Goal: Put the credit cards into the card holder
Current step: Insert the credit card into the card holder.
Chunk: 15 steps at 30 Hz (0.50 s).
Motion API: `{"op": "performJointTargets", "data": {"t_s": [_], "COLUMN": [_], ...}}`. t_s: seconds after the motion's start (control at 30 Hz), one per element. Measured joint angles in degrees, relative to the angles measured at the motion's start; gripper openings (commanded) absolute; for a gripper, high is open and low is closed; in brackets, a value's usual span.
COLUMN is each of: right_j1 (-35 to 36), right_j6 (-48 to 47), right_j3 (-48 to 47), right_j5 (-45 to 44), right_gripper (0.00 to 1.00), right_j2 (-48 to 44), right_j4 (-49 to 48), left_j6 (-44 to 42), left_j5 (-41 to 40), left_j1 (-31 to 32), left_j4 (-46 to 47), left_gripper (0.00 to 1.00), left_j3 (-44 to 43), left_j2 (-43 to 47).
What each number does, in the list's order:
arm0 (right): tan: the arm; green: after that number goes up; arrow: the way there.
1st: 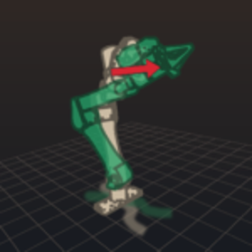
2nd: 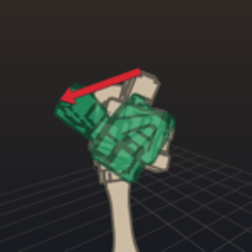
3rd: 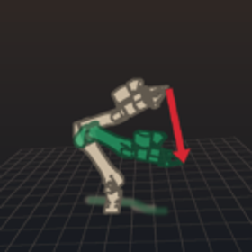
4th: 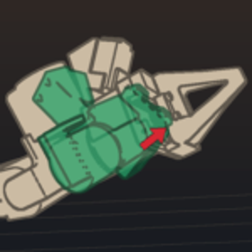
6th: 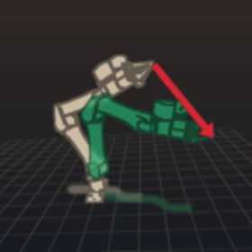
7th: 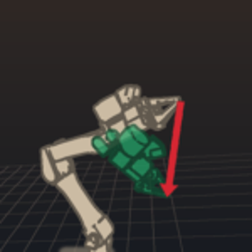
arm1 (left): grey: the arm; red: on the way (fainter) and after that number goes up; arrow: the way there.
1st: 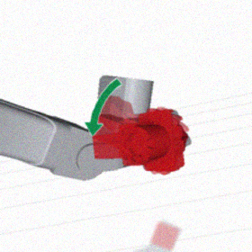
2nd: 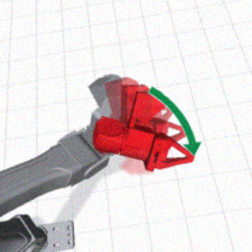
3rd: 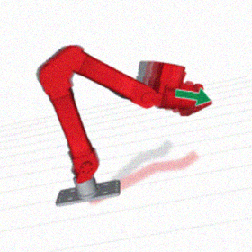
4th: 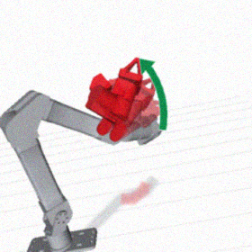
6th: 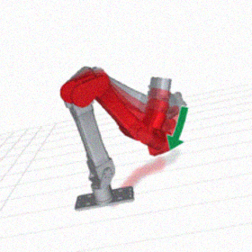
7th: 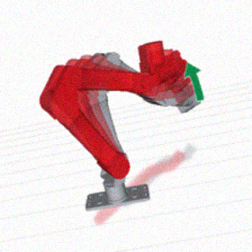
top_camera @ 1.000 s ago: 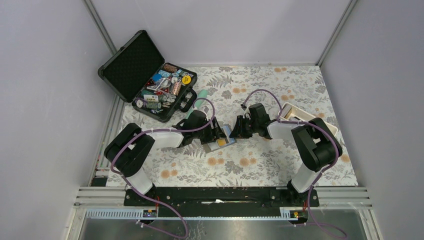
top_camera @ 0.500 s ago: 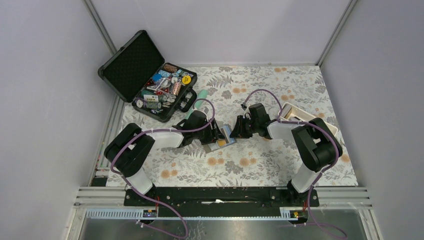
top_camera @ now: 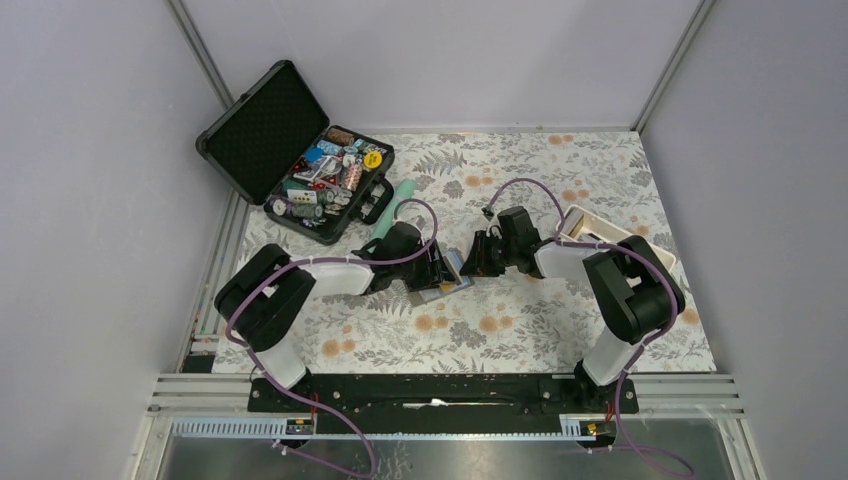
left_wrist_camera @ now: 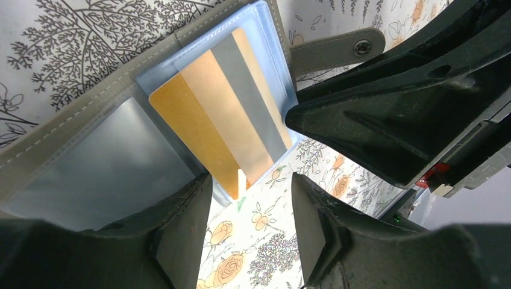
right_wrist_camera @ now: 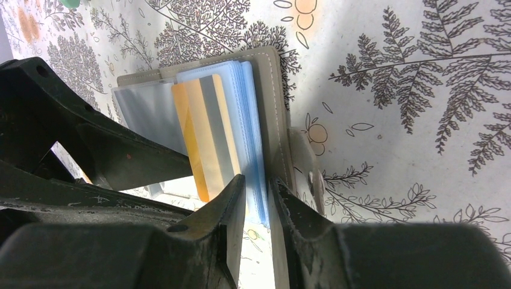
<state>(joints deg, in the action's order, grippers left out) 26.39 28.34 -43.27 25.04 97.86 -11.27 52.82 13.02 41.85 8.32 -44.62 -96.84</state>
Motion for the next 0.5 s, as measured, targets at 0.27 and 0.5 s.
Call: {"op": "performJointTargets", "data": {"t_s": [0.27,0.5], "right_j1": [0.0,0.0], "right_j6": [-0.02,-0.04], "right_j3": [0.0,0.0], "right_j5": [-0.11,-0.09], "right_gripper": [0.29,0.36], "right_j2": [0.0,-0.24], "right_j4": [0.02,0.02], "left_j6": [0.0,-1.01], "left_j5": [0.0,-0.66], "left_j1": [0.2,0.46], "left_j4": [-1.46,-4.15], "left_gripper": [0.53,0.53], "left_j3": [-1.18,-2.91], "left_j2": [-0.61,-1.01]}}
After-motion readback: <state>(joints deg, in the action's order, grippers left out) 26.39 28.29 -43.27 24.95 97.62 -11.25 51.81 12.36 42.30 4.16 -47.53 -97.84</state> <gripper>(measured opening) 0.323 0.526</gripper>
